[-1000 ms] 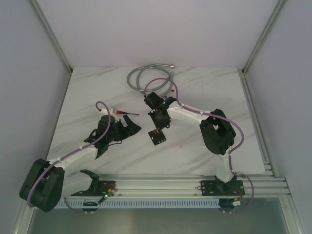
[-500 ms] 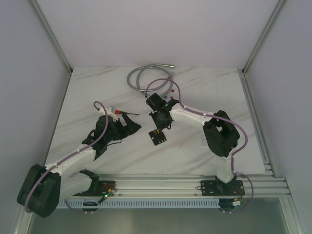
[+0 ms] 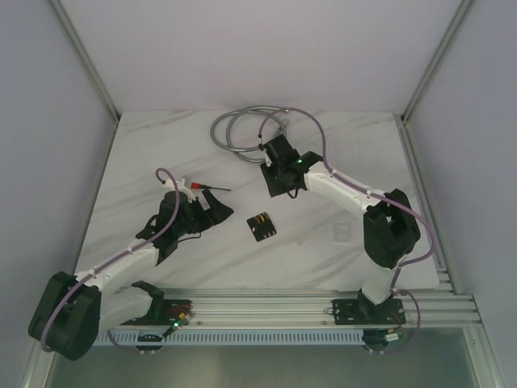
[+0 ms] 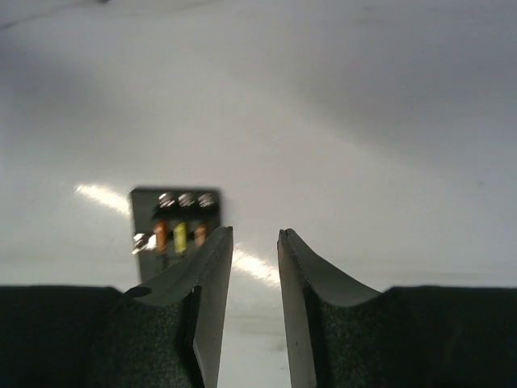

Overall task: Snap on the fuse box
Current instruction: Move the fuse to the center of the board.

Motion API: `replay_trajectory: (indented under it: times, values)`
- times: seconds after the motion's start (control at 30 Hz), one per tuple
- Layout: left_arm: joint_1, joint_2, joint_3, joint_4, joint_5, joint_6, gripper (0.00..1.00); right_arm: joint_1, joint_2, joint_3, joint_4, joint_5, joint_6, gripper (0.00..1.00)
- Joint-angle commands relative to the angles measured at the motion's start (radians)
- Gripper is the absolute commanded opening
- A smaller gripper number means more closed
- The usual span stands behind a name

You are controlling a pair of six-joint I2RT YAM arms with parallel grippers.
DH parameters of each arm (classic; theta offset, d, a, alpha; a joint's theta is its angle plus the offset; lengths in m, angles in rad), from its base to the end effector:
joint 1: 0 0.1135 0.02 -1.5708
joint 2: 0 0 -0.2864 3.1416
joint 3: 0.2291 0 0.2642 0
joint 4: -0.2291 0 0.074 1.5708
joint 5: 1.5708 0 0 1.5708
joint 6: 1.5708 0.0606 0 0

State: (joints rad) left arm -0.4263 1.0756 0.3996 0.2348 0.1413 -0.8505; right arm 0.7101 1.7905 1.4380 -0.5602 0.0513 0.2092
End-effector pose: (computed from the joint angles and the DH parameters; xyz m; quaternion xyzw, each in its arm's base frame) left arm 0.2180 -0.1084 0.1941 -0.1404 0.8317 -0.3660 0.3932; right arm 0.3257 0.2759 0.2541 -0.2264 0.9186 0.1216 0.3003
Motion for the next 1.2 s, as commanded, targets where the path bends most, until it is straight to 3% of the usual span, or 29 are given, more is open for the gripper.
replay_trajectory:
  times: [0.0,0.37,0.77,1.17]
  values:
    - [0.006,0.028,0.040,-0.011,-0.017,0.027,1.00,-0.090,0.043,0.022,0.096,0.035,-0.060,0.37]
    - [0.010,0.147,0.095,-0.010,-0.021,0.054,1.00,-0.258,0.281,0.171,0.340,0.102,-0.107,0.41]
    - [0.015,0.279,0.137,0.003,0.002,0.059,1.00,-0.302,0.507,0.369,0.388,0.044,-0.133,0.39]
    - [0.015,0.300,0.139,0.014,0.027,0.050,1.00,-0.301,0.488,0.262,0.351,-0.053,-0.128,0.28]
